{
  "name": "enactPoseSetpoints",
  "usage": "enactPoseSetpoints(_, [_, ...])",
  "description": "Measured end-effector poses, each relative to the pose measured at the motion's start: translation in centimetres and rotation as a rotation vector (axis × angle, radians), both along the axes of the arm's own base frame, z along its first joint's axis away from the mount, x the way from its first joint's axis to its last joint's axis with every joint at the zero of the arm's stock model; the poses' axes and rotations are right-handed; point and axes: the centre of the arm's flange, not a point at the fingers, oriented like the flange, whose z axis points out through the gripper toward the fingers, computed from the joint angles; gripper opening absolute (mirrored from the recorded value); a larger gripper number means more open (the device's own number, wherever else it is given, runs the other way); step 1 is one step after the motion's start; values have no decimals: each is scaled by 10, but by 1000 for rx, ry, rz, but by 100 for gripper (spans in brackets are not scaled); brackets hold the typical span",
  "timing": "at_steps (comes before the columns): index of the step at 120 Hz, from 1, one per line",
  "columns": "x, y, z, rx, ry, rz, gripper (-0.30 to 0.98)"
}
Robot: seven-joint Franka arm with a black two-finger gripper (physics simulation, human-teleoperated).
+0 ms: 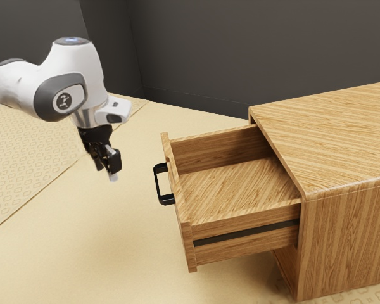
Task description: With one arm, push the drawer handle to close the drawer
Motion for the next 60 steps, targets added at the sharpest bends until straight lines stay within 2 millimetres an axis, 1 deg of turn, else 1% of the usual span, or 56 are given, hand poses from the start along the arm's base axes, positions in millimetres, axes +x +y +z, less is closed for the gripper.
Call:
enactPoseSetpoints(3, [2,-4,0,-1,-10,-26,42])
enactPoseSetpoints(11, [8,-23,-3,7,-25,-101,35])
enactPoseSetpoints(21, [27,-40,-9,12,-34,-157,26])
enactPoseSetpoints(26, [31,-48,-10,7,-39,-181,22])
enactPoseSetpoints(33, [25,-63,1,-4,-50,-227,18])
enactPoseSetpoints(38, [17,-70,5,-17,-42,-248,16])
enactPoseSetpoints(42, [6,-72,5,-30,-28,-257,15])
enactPoseSetpoints(47, [-2,-74,4,-40,-14,-267,13])
enactPoseSetpoints(55, [-4,-81,-1,-55,5,-281,12])
enactPoseSetpoints(60, [-6,-93,0,-60,2,-306,11])
